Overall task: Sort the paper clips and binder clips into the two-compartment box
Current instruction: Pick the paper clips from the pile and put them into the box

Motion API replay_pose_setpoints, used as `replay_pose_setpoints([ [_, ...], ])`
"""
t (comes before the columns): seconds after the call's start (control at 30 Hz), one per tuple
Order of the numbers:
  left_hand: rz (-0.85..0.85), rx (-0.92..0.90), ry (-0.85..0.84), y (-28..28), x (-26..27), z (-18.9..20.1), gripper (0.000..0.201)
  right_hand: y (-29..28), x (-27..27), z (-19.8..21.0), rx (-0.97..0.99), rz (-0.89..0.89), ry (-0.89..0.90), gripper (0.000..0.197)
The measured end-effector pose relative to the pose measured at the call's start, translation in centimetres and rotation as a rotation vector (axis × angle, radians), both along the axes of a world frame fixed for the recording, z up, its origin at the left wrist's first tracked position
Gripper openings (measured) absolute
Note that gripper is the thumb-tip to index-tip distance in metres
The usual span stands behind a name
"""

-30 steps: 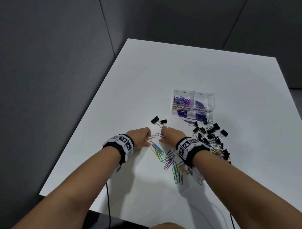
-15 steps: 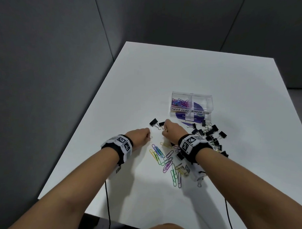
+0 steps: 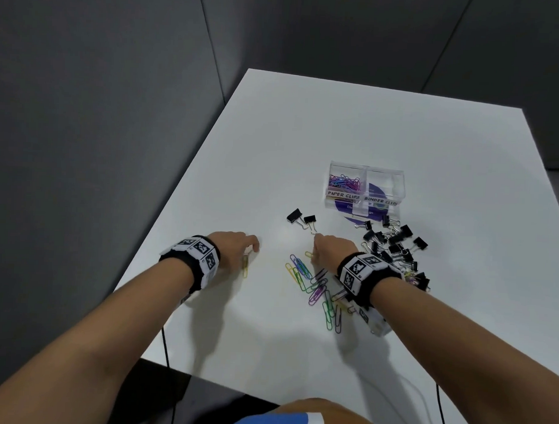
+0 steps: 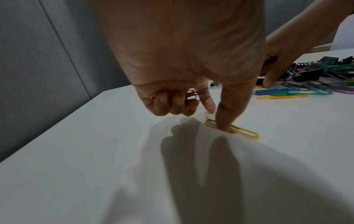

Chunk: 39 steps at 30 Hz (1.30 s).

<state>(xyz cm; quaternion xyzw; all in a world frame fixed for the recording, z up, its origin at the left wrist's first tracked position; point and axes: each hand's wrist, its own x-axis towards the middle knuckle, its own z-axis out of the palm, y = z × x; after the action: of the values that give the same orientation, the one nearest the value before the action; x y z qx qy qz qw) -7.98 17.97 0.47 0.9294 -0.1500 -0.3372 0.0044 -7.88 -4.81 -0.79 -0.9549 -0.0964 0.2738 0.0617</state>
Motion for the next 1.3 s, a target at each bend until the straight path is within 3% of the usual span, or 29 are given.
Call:
replay_pose_setpoints([
  [0.17,-0.021,-0.036,-0.030,-0.1,-1.0,-0.6,0.025,-0.3,-0.4,0.0,0.006,-0.018,0.010,0.024],
  [0.27,-0.046,-0.040,-0.051,-0.3,-1.1,-0.6,0.022,-0.3,-0.9,0.1,0.043,0.029,-0.021,0.010],
  [0.47,-0.048,-0.053,-0.068,-1.2,-1.2,-0.3,0.005,-0.5,-1.5,1.3,0.161,-0.041,-0.051,0.011],
  [0.6,-0.024,-0.090,-0.054,-2.6,-0.9,0.1,0.023,-1.2,-1.8,1.6,0.132,0.017,-0.003,0.024],
  [0.87,0.025,-0.192,-0.100,-5.7,-0.6,0.5,0.008,-2.4,-3.0,1.3,0.020,0.193,-0.027,0.025],
  [1.13,-0.133,-0.104,-0.082,-8.0,-0.2,-0.8,0.020,-2.8,-2.8,-0.3,-0.006,0.202,-0.044,0.019],
  [1.3,-0.195,-0.153,-0.144,-8.8,0.3,-1.9,0.027,-4.1,-2.6,-0.3,0.009,0.226,-0.072,0.020],
])
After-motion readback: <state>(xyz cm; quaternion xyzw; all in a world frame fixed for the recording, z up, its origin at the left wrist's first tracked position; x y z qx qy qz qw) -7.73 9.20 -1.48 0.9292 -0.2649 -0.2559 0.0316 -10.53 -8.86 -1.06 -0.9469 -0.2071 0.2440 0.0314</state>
